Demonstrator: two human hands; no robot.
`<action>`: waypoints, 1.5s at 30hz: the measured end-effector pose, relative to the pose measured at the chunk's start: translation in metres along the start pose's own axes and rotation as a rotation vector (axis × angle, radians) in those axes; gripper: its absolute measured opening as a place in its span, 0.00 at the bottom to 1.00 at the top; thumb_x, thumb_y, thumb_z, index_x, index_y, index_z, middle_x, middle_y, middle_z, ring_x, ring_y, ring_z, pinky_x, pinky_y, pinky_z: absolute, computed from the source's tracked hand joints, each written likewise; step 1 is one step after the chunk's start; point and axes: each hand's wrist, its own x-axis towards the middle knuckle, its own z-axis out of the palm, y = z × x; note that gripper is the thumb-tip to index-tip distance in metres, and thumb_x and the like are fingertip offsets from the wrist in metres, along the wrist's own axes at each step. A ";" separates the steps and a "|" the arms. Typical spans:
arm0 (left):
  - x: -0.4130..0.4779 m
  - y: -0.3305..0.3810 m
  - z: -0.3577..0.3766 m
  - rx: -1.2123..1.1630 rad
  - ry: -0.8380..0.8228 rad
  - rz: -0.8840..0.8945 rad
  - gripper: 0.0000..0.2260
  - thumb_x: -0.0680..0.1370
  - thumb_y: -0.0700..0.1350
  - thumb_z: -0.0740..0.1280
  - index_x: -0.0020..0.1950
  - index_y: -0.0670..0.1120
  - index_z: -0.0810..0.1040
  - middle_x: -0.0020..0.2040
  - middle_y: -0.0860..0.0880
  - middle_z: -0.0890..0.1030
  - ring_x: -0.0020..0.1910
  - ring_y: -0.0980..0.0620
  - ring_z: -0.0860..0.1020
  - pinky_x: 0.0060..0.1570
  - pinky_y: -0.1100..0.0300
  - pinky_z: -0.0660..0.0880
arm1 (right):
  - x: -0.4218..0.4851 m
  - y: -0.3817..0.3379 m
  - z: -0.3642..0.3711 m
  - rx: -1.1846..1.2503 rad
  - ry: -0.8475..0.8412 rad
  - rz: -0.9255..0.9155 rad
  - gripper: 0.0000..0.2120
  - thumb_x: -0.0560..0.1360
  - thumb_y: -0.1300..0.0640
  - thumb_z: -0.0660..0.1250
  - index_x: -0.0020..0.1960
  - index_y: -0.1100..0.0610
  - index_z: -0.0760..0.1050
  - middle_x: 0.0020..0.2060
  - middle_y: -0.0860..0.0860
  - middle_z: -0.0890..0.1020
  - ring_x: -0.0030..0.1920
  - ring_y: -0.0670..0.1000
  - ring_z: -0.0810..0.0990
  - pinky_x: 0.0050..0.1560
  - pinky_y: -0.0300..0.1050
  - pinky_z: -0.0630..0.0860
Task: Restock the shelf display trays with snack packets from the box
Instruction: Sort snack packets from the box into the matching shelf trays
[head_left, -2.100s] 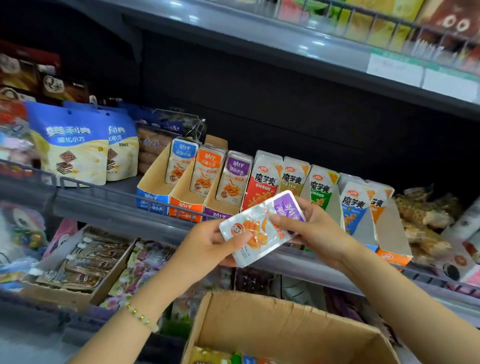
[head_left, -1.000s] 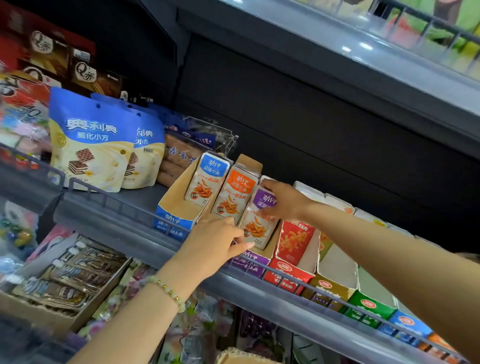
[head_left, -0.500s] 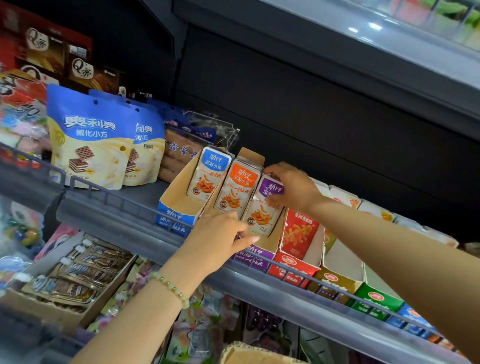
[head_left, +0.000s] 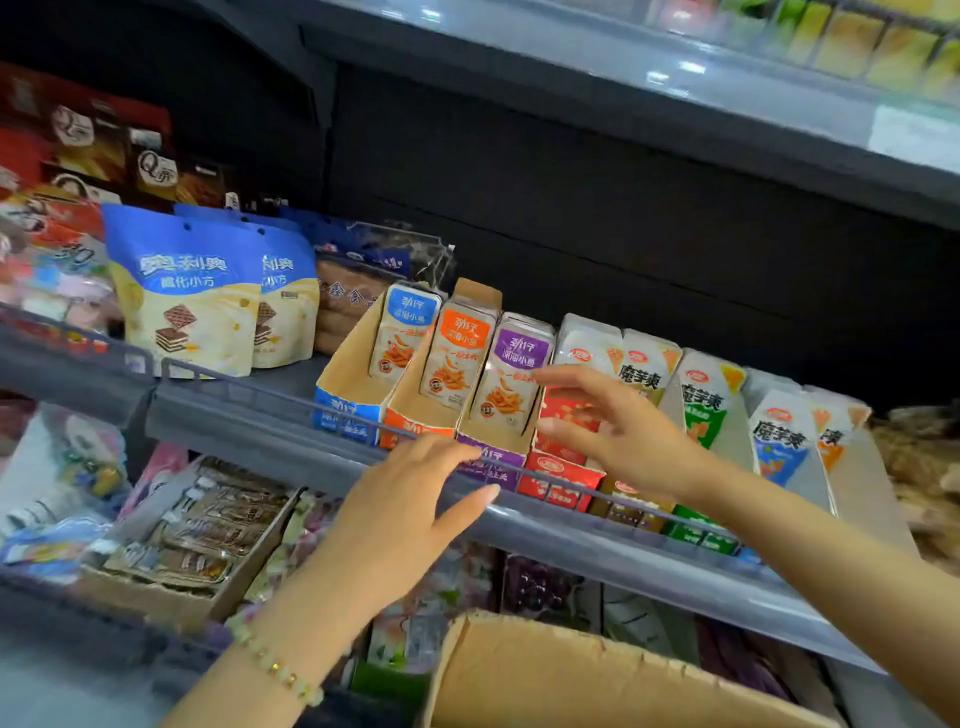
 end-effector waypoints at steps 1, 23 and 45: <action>-0.014 0.001 0.002 -0.030 -0.044 -0.025 0.25 0.77 0.64 0.52 0.72 0.58 0.63 0.70 0.62 0.64 0.68 0.63 0.63 0.64 0.63 0.65 | -0.017 0.003 0.006 0.080 -0.031 0.014 0.21 0.74 0.46 0.67 0.66 0.45 0.71 0.61 0.41 0.77 0.61 0.39 0.75 0.63 0.41 0.73; -0.115 -0.005 0.077 -0.259 -0.482 -0.448 0.42 0.69 0.69 0.57 0.78 0.54 0.49 0.77 0.53 0.57 0.74 0.53 0.60 0.71 0.53 0.62 | -0.180 0.097 0.234 0.353 -0.421 0.772 0.38 0.71 0.46 0.73 0.73 0.60 0.62 0.66 0.58 0.74 0.62 0.57 0.77 0.55 0.47 0.78; -0.089 0.050 0.102 -0.731 -0.532 -0.410 0.29 0.67 0.68 0.69 0.62 0.54 0.75 0.57 0.56 0.81 0.56 0.57 0.79 0.62 0.50 0.74 | -0.197 0.052 0.099 1.017 0.130 0.545 0.16 0.73 0.57 0.68 0.57 0.65 0.78 0.49 0.61 0.84 0.48 0.59 0.84 0.49 0.47 0.81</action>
